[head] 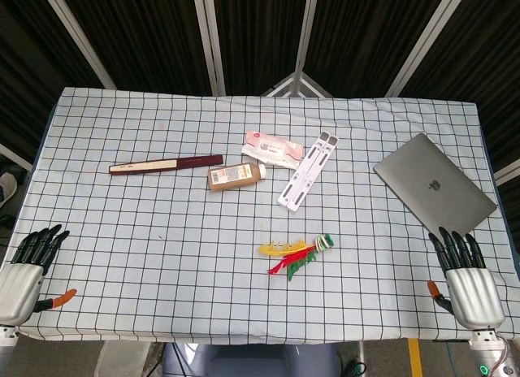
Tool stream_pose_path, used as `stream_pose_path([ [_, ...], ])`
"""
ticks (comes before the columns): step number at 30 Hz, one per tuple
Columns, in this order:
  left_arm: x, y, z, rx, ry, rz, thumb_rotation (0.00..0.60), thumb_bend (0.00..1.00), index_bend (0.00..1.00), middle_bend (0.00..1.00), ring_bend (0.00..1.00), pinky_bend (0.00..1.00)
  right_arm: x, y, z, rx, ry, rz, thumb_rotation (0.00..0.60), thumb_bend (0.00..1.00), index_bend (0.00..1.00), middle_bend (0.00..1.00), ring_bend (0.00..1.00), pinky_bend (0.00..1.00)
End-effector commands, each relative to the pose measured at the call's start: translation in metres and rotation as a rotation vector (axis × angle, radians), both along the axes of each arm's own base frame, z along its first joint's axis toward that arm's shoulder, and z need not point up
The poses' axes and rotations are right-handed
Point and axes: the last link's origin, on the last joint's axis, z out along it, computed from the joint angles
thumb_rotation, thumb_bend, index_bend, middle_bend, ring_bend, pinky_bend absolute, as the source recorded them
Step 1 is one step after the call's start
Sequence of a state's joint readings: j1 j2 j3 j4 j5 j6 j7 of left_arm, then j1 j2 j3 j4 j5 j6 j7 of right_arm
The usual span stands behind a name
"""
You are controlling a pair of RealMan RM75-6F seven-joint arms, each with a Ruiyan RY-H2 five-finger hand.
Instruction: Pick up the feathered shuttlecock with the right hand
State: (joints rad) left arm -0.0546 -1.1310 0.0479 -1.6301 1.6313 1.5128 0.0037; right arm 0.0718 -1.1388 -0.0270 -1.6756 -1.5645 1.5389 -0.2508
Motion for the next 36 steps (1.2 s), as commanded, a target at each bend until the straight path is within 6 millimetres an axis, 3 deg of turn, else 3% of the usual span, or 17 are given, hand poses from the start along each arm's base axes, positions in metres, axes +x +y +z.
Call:
stream_pose_path([
  [1,0.000,0.000,0.000,-0.003,0.004,0.003,0.600,0.00,0.00,0.00,0.00,0.00,0.001,0.000,-0.001,0.005,-0.007,-0.001,0.600,0.37,0.00,0.00,0.00,0.00],
  [9,0.000,-0.001,-0.001,-0.004,0.006,0.000,0.600,0.00,0.00,0.00,0.00,0.00,0.011,-0.005,-0.007,0.034,-0.074,0.035,0.600,0.36,0.01,0.00,0.00,0.00],
  [14,0.001,-0.001,-0.003,-0.011,0.014,-0.002,0.600,0.00,0.00,0.00,0.00,0.00,0.045,-0.023,-0.027,0.104,-0.231,0.117,0.600,0.36,0.18,0.02,0.00,0.00],
  [16,0.002,-0.001,-0.002,-0.006,0.009,-0.006,0.600,0.00,0.00,0.00,0.00,0.00,0.070,-0.038,-0.046,0.171,-0.296,0.171,0.600,0.36,0.26,0.08,0.00,0.00],
  [20,0.001,0.000,-0.003,-0.010,0.009,-0.004,0.600,0.00,0.00,0.00,0.00,0.00,0.093,-0.050,-0.075,0.239,-0.339,0.207,0.600,0.37,0.32,0.14,0.00,0.00],
  [29,0.001,0.001,-0.002,-0.011,-0.002,-0.004,0.600,0.00,0.00,0.00,0.00,0.00,0.126,-0.048,-0.139,0.362,-0.386,0.205,0.600,0.36,0.36,0.16,0.00,0.00],
  [36,0.001,0.001,-0.002,-0.017,-0.002,-0.002,0.600,0.00,0.00,0.00,0.00,0.00,0.151,-0.046,-0.174,0.402,-0.428,0.222,0.600,0.36,0.41,0.18,0.00,0.00],
])
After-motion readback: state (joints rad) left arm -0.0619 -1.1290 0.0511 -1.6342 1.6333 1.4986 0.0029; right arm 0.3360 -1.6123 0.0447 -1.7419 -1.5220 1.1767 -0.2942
